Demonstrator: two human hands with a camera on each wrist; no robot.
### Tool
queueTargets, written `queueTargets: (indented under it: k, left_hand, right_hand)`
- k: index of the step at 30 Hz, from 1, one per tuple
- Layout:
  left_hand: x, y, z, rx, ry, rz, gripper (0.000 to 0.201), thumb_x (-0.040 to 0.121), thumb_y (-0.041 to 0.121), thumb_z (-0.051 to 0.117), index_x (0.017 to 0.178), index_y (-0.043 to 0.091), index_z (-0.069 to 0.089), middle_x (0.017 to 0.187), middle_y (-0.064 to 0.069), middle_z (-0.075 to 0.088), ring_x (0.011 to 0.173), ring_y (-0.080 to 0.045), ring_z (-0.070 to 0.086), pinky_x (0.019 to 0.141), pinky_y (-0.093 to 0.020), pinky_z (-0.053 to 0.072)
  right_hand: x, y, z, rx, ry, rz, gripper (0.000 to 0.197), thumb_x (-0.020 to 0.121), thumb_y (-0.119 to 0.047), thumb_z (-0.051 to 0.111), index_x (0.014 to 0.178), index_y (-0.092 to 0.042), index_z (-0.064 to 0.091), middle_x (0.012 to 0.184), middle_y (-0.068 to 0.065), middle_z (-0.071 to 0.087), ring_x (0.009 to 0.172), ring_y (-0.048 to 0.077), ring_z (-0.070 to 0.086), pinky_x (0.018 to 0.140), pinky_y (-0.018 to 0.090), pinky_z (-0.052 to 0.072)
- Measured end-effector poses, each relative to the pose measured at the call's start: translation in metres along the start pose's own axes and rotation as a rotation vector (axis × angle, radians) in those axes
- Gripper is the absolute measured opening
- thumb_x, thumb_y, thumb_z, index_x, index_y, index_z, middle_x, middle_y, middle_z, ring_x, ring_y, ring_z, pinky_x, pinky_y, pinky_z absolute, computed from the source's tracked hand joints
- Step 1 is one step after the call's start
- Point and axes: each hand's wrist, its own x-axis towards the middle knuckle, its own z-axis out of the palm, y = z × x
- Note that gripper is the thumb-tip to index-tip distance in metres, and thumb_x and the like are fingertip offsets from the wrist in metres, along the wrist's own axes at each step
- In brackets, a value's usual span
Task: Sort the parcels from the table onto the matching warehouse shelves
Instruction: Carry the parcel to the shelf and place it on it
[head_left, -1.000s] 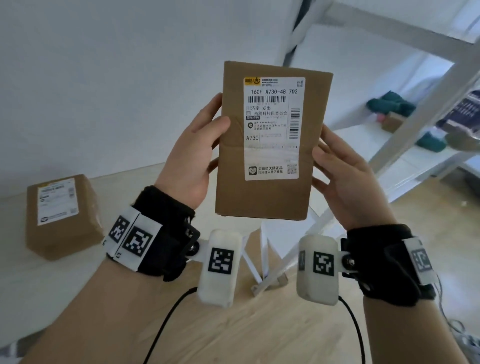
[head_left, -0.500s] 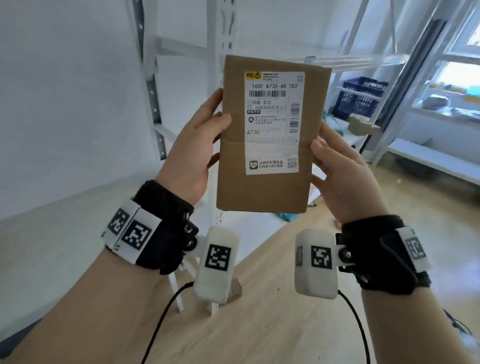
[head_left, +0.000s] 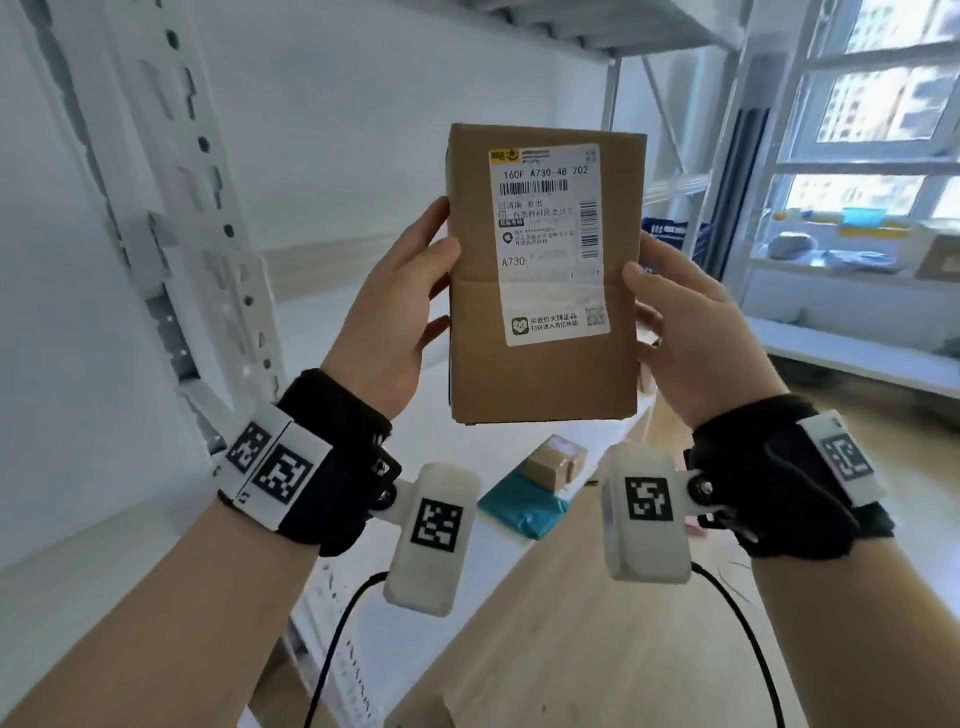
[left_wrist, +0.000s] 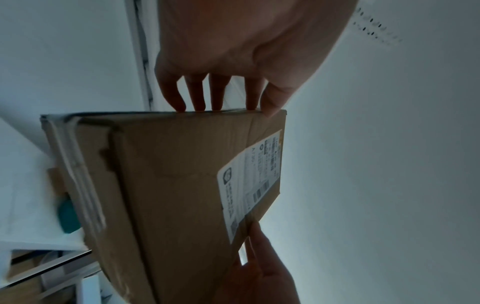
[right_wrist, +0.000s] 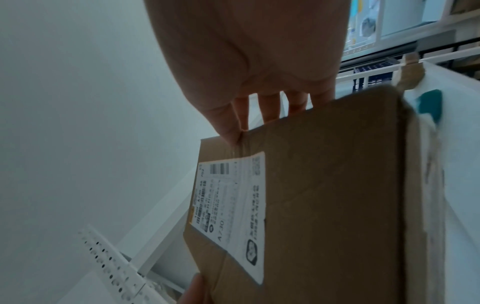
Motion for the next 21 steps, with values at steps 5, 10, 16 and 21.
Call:
queueTargets:
  k: [5, 10, 16, 21]
  left_hand:
    - [0.073, -0.01, 0.025, -0.041, 0.004, 0.068, 0.042, 0.097, 0.035, 0.045, 0.139, 0.045, 0.047, 0.133, 0.02, 0.06, 0.125, -0.007, 0.051, 0.105, -0.042, 0.036]
    - [0.151, -0.012, 0.047, -0.082, 0.024, 0.109, 0.041, 0.098, 0.033, 0.044, 0.137, 0.045, 0.049, 0.131, 0.018, 0.062, 0.126, -0.007, 0.051, 0.102, -0.04, 0.039]
    - [0.233, -0.036, 0.081, -0.048, 0.009, 0.132, 0.041, 0.099, 0.031, 0.043, 0.137, 0.043, 0.05, 0.121, 0.022, 0.066, 0.115, -0.003, 0.056, 0.091, -0.032, 0.044]
    - [0.286, -0.054, 0.115, -0.044, 0.025, 0.154, 0.042, 0.099, 0.028, 0.042, 0.139, 0.04, 0.048, 0.133, 0.019, 0.061, 0.125, -0.007, 0.053, 0.087, -0.03, 0.044]
  right_hand:
    - [0.074, -0.004, -0.022, -0.039, -0.016, -0.067, 0.037, 0.098, -0.019, 0.047, 0.132, -0.03, 0.057, 0.095, -0.013, 0.071, 0.084, 0.006, 0.062, 0.082, 0.03, 0.044]
    - [0.157, -0.014, -0.04, -0.032, -0.025, -0.114, 0.033, 0.098, -0.019, 0.047, 0.128, -0.026, 0.059, 0.089, -0.013, 0.072, 0.073, 0.0, 0.064, 0.068, 0.022, 0.045]
    - [0.241, 0.0, -0.077, -0.039, 0.056, -0.127, 0.013, 0.096, -0.022, 0.052, 0.107, -0.017, 0.057, 0.084, -0.009, 0.068, 0.07, 0.004, 0.062, 0.063, 0.022, 0.045]
    - [0.295, 0.004, -0.112, -0.016, 0.03, -0.151, 0.007, 0.097, -0.023, 0.051, 0.101, -0.021, 0.056, 0.079, -0.011, 0.068, 0.054, -0.003, 0.063, 0.041, 0.013, 0.045]
